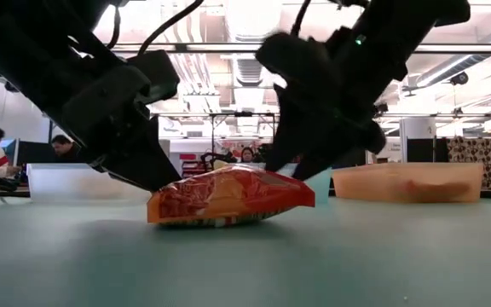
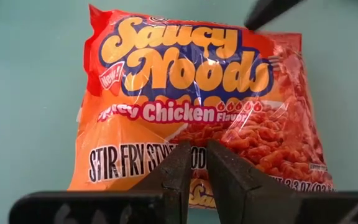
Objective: Sort Maruchan noodles
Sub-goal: Put the red noodle pack into the green bin
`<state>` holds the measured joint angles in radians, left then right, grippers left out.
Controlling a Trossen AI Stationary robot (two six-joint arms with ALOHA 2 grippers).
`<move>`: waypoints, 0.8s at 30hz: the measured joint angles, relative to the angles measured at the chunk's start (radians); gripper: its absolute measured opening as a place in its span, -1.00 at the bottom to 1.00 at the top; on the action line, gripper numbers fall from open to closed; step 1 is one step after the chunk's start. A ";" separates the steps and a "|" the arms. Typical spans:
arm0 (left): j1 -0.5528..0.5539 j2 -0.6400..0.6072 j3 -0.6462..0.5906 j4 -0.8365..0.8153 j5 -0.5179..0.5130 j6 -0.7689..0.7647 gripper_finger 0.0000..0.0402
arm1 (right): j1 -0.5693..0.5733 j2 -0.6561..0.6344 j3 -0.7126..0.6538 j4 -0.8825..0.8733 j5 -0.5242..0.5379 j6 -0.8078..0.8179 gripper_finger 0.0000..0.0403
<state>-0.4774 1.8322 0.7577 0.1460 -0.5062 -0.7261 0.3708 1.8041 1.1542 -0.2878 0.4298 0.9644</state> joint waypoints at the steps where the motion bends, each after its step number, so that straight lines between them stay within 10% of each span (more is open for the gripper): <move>1: 0.000 0.003 -0.001 0.003 -0.003 -0.004 -0.81 | -0.008 -0.001 0.000 -0.019 -0.019 0.013 0.13; 24: -0.004 0.004 -0.013 0.013 0.044 -0.018 -0.81 | -0.115 -0.037 0.001 -0.065 -0.308 -0.113 0.34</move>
<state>-0.4816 1.8362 0.7448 0.1589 -0.4618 -0.7439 0.2561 1.7674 1.1551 -0.3532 0.1214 0.8511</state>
